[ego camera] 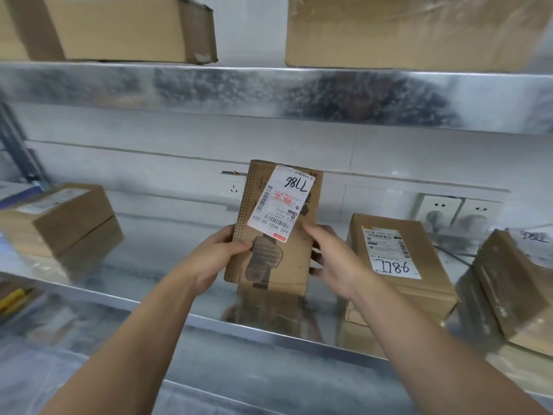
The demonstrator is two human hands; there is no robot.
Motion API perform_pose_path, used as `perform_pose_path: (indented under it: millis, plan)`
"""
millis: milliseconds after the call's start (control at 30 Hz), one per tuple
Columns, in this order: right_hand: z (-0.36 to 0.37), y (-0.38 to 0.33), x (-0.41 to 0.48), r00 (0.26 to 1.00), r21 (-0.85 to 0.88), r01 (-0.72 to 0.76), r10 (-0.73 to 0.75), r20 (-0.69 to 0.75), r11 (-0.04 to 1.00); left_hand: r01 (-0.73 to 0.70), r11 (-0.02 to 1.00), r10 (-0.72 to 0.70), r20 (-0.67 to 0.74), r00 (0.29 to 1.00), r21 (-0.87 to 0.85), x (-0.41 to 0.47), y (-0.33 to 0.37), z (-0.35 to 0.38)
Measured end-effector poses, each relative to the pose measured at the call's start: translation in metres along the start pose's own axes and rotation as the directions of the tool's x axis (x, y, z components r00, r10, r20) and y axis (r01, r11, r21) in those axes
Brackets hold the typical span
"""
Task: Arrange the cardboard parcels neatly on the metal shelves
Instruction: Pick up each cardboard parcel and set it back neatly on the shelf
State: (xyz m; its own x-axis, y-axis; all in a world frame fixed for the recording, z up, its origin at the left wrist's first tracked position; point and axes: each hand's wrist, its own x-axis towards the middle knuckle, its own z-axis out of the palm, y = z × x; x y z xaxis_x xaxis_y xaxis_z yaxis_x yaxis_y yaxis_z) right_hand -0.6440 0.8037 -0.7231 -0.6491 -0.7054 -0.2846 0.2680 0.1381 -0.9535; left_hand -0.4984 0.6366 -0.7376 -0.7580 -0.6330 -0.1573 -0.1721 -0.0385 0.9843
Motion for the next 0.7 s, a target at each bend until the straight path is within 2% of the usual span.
perform_pose_path:
  millis: [133, 267, 333, 433, 567, 700]
  plan:
    - [-0.009, -0.009, -0.008, 0.999, 0.225, 0.005, 0.005, -0.042, 0.974, -0.032, 0.999, 0.032, 0.044, 0.999, -0.006, -0.005, -0.007, -0.003]
    - [-0.017, -0.016, -0.014, 0.997, 0.175, -0.032, 0.043, -0.058, 0.984, 0.076, 0.967, -0.055, 0.093, 0.994, -0.244, -0.012, -0.004, -0.002]
    - [-0.018, -0.02, -0.016, 0.996, 0.143, -0.061, 0.068, -0.049, 0.988, 0.144, 0.939, -0.112, 0.121, 0.986, -0.311, -0.013, 0.002, -0.005]
    - [-0.02, -0.027, -0.014, 0.995, 0.079, -0.094, 0.096, -0.021, 0.992, 0.229, 0.934, -0.191, 0.158, 0.969, -0.274, -0.009, 0.015, -0.008]
    - [-0.022, -0.036, -0.01, 0.991, -0.051, -0.136, 0.136, -0.003, 0.989, 0.284, 0.945, -0.269, 0.11, 0.957, -0.161, -0.004, 0.037, -0.002]
    - [-0.021, -0.047, -0.012, 0.987, -0.093, -0.161, 0.158, -0.039, 0.983, 0.242, 0.968, -0.239, 0.04, 0.97, -0.067, -0.003, 0.065, 0.009]
